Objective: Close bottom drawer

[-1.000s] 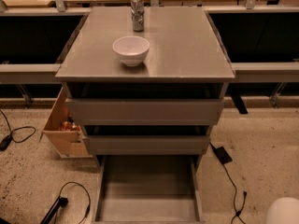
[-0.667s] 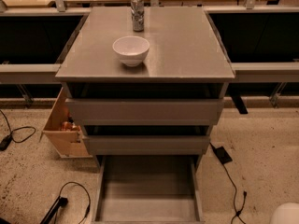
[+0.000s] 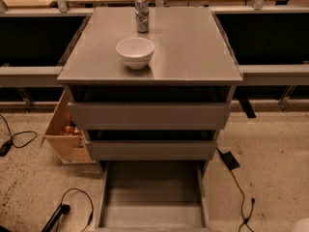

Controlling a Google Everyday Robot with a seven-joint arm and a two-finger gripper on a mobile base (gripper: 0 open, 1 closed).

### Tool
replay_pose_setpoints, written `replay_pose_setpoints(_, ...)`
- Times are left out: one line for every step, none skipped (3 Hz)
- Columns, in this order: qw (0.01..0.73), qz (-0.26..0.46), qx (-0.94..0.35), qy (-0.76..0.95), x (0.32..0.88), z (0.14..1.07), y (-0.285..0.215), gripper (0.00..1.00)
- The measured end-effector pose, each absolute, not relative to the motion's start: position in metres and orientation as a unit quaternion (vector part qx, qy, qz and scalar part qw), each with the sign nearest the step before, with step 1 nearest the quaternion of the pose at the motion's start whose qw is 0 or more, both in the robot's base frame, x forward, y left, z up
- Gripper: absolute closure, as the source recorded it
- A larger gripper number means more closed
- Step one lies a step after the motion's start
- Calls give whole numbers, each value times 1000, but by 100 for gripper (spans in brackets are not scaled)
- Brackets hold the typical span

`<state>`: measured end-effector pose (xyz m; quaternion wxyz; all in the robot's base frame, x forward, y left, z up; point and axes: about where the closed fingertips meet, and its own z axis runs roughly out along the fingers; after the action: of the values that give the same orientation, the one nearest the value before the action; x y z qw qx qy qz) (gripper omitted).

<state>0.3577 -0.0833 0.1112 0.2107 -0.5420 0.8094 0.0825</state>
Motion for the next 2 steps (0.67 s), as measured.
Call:
replay_pose_setpoints(220, 83, -542, 807, 366, 107, -82, 100)
replay_pose_setpoints(245, 81, -543, 799, 400, 98, -79, 100)
